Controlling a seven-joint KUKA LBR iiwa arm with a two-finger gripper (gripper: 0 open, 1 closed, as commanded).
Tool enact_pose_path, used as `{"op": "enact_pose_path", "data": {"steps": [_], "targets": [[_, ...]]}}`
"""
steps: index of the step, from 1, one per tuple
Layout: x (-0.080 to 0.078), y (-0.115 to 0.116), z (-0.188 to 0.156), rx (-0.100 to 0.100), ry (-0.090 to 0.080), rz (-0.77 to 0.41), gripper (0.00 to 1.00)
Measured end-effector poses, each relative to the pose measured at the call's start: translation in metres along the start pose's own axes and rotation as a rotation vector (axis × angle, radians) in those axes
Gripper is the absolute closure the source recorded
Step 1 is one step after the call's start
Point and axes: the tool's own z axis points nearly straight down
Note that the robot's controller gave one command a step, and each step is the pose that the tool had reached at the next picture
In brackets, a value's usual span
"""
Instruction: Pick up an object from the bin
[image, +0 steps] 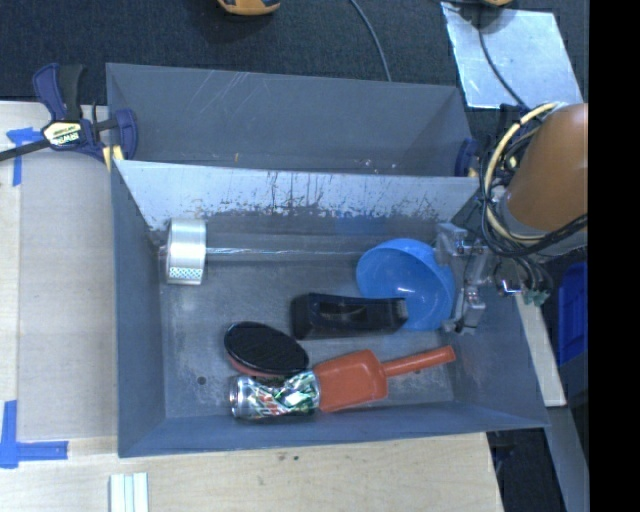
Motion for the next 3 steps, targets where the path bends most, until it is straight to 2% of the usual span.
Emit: {"op": "enact_pose_path", "data": {"steps": [1, 3], "targets": [[0.0066, -0.0032, 0.0153, 0.006, -0.019, -0.04, 0.0], [0.0091, -0.0038, 0.0207, 0.012, -0.034, -0.137, 0.0]]}}
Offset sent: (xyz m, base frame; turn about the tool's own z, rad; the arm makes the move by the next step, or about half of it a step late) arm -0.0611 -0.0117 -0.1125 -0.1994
